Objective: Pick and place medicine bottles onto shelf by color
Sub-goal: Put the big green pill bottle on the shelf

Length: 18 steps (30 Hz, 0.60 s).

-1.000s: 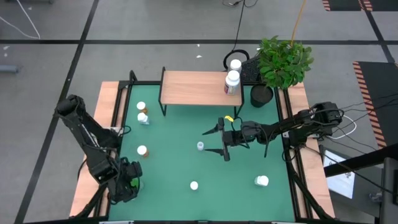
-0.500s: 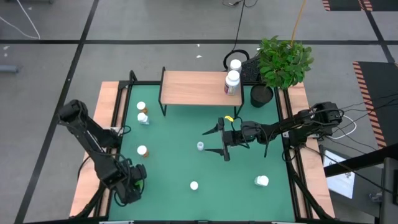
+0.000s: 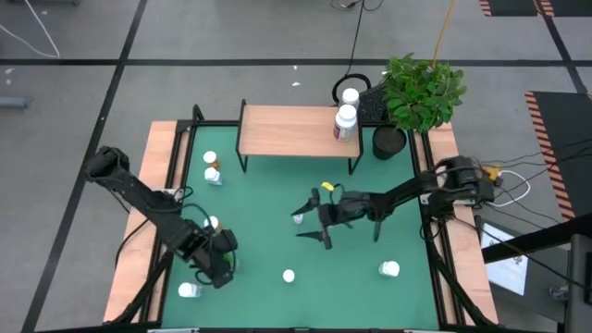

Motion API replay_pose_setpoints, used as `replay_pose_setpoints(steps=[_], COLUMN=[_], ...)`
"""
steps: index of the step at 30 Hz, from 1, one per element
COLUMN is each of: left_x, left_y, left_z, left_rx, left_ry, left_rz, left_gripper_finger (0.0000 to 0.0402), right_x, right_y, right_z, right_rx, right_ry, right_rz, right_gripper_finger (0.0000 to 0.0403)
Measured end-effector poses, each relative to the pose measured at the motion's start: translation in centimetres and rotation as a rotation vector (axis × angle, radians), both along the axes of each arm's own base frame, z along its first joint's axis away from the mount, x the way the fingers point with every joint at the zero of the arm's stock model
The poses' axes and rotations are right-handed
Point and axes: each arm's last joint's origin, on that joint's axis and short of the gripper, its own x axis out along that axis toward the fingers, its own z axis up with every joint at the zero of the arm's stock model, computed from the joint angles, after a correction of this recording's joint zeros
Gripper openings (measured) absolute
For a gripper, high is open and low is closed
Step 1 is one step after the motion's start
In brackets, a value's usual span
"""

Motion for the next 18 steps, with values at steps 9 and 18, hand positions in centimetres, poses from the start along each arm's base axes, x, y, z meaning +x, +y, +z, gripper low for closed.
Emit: replay_pose_setpoints(steps=[9, 18], left_x=[3.2, 5.5], left_y=[2.5, 4.4], left_z=[2.8, 5.7], left_rx=[0.118, 0.281], left_ry=[-0.164, -0.326], left_rz=[-0.032, -0.124], left_gripper_finger=[0.0227, 0.0229], right_x=[5.0, 5.6], right_y=[2.0, 2.0], right_z=[0.4, 1.1], right_rx=[0.021, 0.039], right_ry=[0.111, 0.106], right_rz=[0.124, 0.067], right_gripper_finger=[0.0312, 0.0316])
